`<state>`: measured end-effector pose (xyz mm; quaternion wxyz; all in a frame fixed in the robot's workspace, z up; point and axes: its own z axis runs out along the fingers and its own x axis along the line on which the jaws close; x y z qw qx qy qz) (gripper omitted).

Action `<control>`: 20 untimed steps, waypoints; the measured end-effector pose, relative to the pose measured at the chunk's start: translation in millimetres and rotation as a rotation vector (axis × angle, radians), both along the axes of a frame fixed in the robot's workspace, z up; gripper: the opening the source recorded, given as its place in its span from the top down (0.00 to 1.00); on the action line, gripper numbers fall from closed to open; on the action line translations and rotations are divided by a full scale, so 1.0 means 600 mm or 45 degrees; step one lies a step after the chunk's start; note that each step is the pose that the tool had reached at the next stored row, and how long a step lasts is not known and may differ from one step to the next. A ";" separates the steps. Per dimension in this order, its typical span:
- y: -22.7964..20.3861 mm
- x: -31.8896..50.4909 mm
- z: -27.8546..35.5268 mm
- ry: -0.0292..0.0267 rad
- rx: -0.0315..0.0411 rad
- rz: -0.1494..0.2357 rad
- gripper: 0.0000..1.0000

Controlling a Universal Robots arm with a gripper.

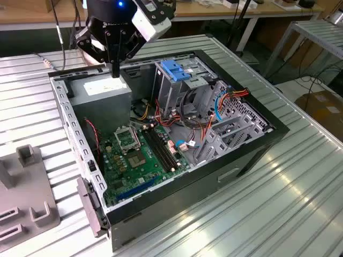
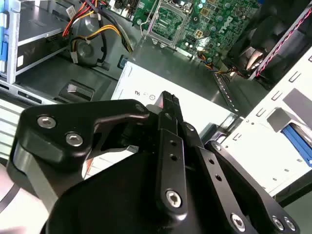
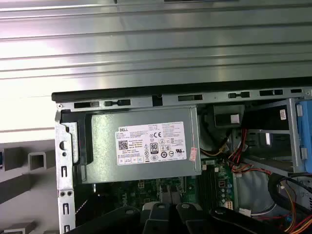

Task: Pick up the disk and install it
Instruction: 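Reach for the disk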

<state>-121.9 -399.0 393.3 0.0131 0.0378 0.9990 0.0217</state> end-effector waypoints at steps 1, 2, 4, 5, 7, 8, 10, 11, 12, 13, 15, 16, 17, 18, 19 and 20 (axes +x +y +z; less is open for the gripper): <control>0.0000 0.000 0.000 0.0000 0.0000 0.000 0.90; 0.0001 -0.001 0.000 0.0000 -0.0001 0.000 0.90; 0.0000 -0.002 0.000 0.0000 0.0000 0.000 0.90; 0.0000 -0.003 0.000 0.0000 0.0000 0.000 0.90; 0.0000 -0.004 0.000 0.0000 0.0000 0.000 0.90; 0.0000 -0.005 0.000 0.0000 -0.0001 0.000 0.90; 0.0000 -0.009 0.000 0.0000 0.0000 0.000 0.90; 0.0000 -0.010 0.000 0.0000 -0.0001 0.000 0.90; 0.0000 -0.012 0.000 0.0000 0.0000 0.000 0.90; 0.0000 -0.014 0.000 0.0001 -0.0001 0.000 0.90; 0.0000 -0.016 0.000 0.0000 0.0000 0.000 0.90; 0.0000 -0.017 0.000 0.0000 0.0000 0.000 0.90; 0.0000 -0.019 0.000 0.0000 0.0000 0.000 0.90; 0.0000 -0.020 0.000 0.0000 0.0000 0.000 0.90; 0.0000 -0.021 0.000 0.0000 0.0000 0.000 0.90; 0.0000 -0.023 0.000 0.0001 -0.0001 0.000 0.90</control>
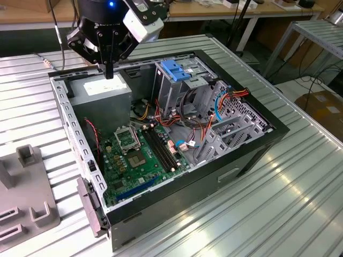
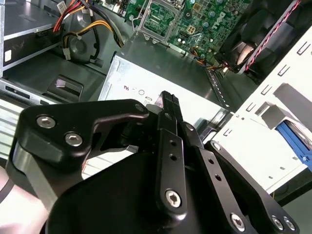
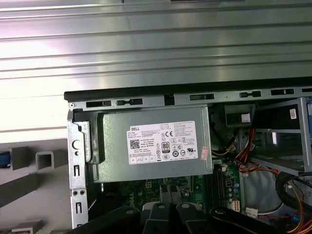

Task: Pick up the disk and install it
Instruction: 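Reach for the disk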

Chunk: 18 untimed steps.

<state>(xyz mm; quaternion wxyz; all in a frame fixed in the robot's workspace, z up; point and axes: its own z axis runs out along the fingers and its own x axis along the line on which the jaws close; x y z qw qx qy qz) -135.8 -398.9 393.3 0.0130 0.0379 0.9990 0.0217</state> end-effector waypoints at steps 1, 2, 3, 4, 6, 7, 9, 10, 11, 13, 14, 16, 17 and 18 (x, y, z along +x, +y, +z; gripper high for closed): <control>0.0000 -0.001 0.000 0.0000 0.0000 0.000 0.90; 0.0000 -0.002 0.000 -0.0002 0.0001 0.000 0.90; 0.0000 -0.003 0.000 0.0000 0.0001 0.000 0.90; 0.0000 -0.004 0.000 0.0000 0.0000 0.000 0.90; 0.0000 -0.006 0.000 -0.0001 0.0001 0.000 0.90; 0.0000 -0.008 0.000 -0.0001 0.0000 0.000 0.90; 0.0000 -0.012 0.000 -0.0001 0.0001 0.000 0.90; 0.0000 -0.014 0.000 -0.0001 0.0001 0.000 0.90; 0.0000 -0.015 0.000 0.0000 0.0000 0.000 0.90; 0.0000 -0.018 0.000 -0.0001 0.0001 0.000 0.90; 0.0000 -0.019 0.000 -0.0001 0.0001 0.000 0.90; 0.0000 -0.022 0.000 -0.0001 0.0001 0.000 0.90; 0.0000 -0.025 0.000 -0.0001 0.0000 0.000 0.90; 0.0000 -0.026 0.000 -0.0001 0.0001 0.000 0.90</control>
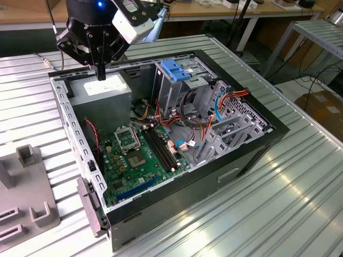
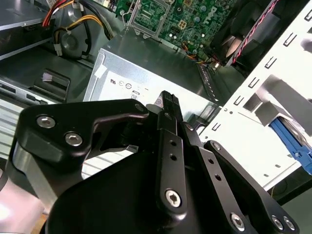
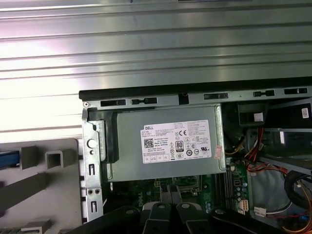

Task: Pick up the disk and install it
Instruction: 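Reach for the disk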

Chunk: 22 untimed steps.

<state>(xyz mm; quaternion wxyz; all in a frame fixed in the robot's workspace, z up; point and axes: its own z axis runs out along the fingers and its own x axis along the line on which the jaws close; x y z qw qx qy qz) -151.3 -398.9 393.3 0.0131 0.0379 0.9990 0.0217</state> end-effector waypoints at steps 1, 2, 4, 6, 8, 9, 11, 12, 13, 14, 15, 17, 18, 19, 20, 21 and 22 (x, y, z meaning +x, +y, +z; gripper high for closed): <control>0.0000 -0.001 0.000 -0.0001 0.0000 0.000 0.90; 0.0000 -0.003 0.000 0.0000 -0.0001 0.000 0.90; 0.0000 -0.006 0.000 0.0000 0.0000 0.000 0.90; 0.0000 -0.012 0.000 0.0000 -0.0001 0.000 0.90; 0.0000 -0.017 0.000 0.0000 0.0000 0.000 0.90; 0.0000 -0.018 0.000 -0.0001 0.0000 0.000 0.90; 0.0000 -0.022 0.000 0.0001 -0.0001 0.000 0.90; 0.0000 -0.024 0.000 0.0000 -0.0001 0.000 0.90; 0.0000 -0.026 0.000 0.0000 -0.0001 0.000 0.90; 0.0000 -0.028 0.000 0.0000 -0.0001 0.000 0.90; 0.0000 -0.029 0.000 0.0000 -0.0001 0.000 0.90; 0.0000 -0.032 0.000 0.0000 0.0000 0.000 0.90; 0.0000 -0.034 0.000 0.0000 -0.0001 0.000 0.90; 0.0000 -0.036 0.000 0.0000 -0.0001 0.000 0.90; 0.0000 -0.039 0.000 0.0000 -0.0001 0.000 0.90; 0.0000 -0.041 0.000 0.0000 -0.0001 0.000 0.90; 0.0000 -0.043 0.000 0.0000 -0.0001 0.000 0.90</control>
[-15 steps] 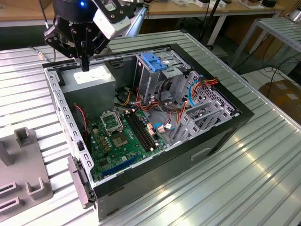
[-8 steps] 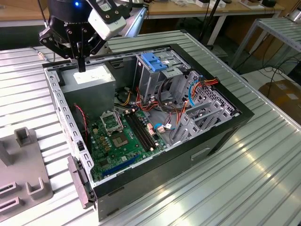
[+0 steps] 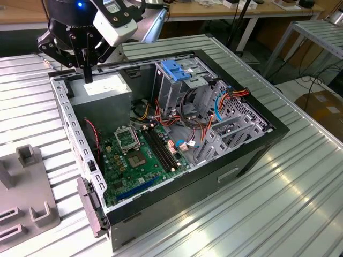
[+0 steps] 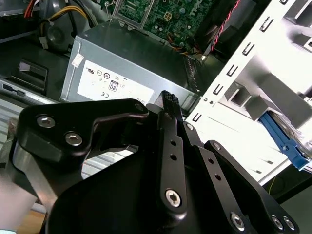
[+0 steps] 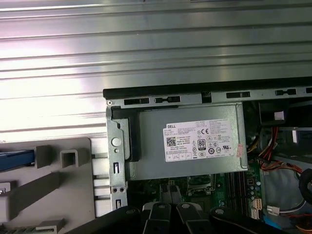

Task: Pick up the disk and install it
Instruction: 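Reach for the disk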

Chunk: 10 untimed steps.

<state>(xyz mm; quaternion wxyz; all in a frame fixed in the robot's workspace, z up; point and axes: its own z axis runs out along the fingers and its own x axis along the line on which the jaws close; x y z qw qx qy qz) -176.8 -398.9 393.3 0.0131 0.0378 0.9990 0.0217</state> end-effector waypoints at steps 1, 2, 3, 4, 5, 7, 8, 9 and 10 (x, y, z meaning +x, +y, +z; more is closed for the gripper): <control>0.0000 -0.001 0.000 0.0000 0.0000 0.000 0.90; 0.0000 -0.004 0.000 0.0000 0.0000 0.000 0.90; 0.0000 -0.005 0.000 0.0000 0.0000 0.000 0.90; 0.0000 -0.007 0.000 0.0000 0.0000 0.000 0.90; 0.0000 -0.008 0.000 0.0000 0.0000 0.000 0.90; 0.0000 -0.012 0.000 0.0000 0.0001 0.000 0.90; 0.0000 -0.016 0.000 0.0000 0.0000 0.000 0.90; 0.0000 -0.020 0.000 0.0000 0.0000 0.000 0.90; 0.0000 -0.021 0.000 0.0000 0.0000 0.000 0.90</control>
